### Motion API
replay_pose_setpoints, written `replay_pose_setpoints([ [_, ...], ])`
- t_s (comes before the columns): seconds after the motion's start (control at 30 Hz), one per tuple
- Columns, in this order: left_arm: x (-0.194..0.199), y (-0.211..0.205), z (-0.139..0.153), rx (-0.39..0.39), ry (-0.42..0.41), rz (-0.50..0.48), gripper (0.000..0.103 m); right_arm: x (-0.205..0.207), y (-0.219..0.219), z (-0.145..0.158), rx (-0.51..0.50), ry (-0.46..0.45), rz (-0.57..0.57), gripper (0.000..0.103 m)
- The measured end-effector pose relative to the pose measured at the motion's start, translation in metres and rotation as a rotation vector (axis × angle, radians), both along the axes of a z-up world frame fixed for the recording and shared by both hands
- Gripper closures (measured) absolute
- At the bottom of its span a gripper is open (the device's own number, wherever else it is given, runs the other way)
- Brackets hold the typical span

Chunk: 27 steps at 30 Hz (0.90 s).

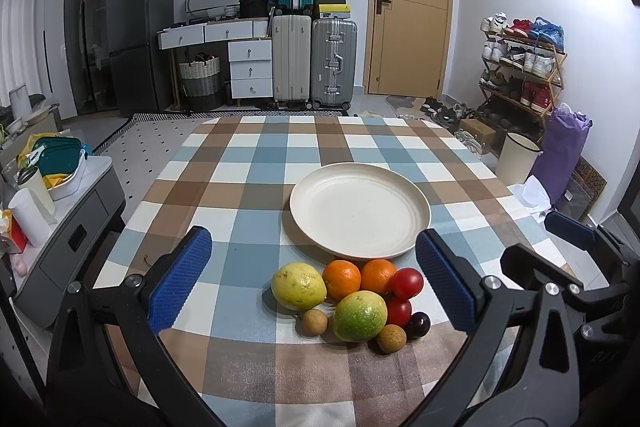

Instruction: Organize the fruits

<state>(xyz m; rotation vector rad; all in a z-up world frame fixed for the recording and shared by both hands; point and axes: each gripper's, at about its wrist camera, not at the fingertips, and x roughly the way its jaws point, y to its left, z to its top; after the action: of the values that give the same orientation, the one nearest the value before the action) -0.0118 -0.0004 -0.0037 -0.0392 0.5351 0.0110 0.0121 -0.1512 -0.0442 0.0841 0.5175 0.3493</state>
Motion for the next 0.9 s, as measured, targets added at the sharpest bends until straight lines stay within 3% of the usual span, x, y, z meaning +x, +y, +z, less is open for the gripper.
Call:
replay_pose_setpoints([
  [0.9,0.018,0.008,-0.015,-0.006,0.047,0.022,0.001,0.008,-0.001,-0.002,-0.004,0.016,-0.003,0.000],
])
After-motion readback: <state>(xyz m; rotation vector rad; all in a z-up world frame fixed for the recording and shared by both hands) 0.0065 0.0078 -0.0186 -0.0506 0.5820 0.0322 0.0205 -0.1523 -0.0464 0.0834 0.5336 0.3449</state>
